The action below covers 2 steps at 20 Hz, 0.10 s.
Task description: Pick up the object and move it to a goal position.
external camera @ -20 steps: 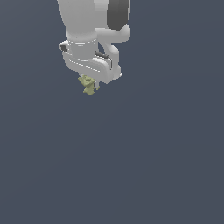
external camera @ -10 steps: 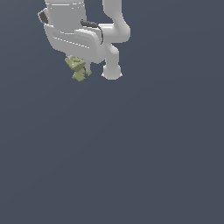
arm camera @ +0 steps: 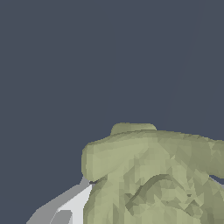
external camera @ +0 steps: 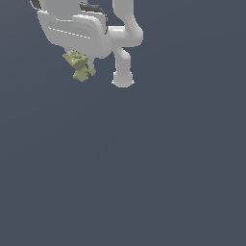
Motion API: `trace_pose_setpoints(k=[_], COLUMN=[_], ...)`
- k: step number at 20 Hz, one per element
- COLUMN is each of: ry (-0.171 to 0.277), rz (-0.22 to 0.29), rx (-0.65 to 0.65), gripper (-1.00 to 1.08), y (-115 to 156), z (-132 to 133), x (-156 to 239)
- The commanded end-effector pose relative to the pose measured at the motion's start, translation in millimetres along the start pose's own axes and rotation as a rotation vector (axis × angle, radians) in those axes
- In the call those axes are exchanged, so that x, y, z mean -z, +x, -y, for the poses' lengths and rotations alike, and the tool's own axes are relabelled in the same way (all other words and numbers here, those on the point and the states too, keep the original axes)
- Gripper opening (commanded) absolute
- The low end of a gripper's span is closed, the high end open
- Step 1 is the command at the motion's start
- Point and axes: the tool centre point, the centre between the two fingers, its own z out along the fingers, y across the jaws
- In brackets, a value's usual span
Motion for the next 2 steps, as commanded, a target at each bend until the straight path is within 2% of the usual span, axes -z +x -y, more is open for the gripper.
trace_pose_setpoints(k=[1,2], ry=[0.0,0.0], rz=[0.001,0.001], rx=[0.0,0.0], gripper=[-1.0,-1.0], y=[1.0,1.1], z=[-0.1,-0.1], x=[2.1,2.2])
